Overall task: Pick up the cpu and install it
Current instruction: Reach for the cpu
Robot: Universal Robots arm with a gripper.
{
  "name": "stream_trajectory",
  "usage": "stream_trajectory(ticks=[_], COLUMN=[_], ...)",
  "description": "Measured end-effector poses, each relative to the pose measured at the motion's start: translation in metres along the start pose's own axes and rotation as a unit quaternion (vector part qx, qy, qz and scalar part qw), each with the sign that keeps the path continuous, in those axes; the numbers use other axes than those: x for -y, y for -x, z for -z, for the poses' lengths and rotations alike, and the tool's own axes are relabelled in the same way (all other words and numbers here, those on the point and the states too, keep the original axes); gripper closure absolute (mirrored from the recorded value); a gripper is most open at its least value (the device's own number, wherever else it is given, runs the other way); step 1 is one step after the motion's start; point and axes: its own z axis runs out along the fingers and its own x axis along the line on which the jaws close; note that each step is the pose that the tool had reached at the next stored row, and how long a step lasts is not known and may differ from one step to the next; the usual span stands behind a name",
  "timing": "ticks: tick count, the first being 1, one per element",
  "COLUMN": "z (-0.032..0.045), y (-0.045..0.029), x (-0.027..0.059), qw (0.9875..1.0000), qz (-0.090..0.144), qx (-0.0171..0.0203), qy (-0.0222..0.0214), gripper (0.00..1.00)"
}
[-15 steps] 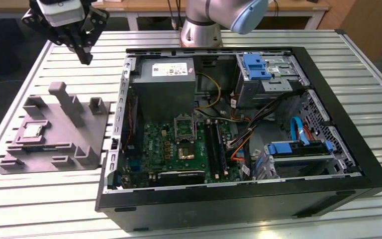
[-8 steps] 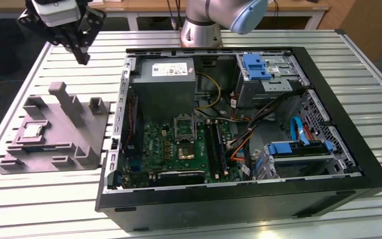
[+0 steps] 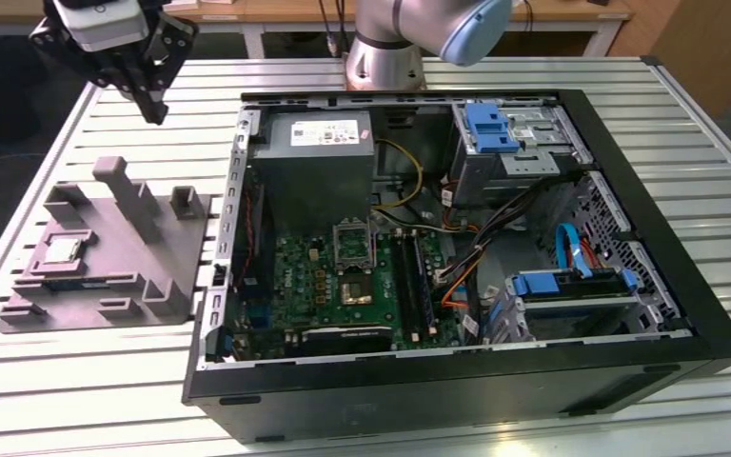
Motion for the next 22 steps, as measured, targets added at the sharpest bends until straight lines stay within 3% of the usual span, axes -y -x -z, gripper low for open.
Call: stream_trajectory(ticks=[13, 22], z=[-0.0002, -0.0002], y=[-0.0091, -0.0105], x=[0.0007, 0.0008], qw=[1.0, 1.0], qz=[0.0, 0.0], qx=[0.0, 0.0], qy=[0.0, 0.0], gripper=[0.89, 0.89])
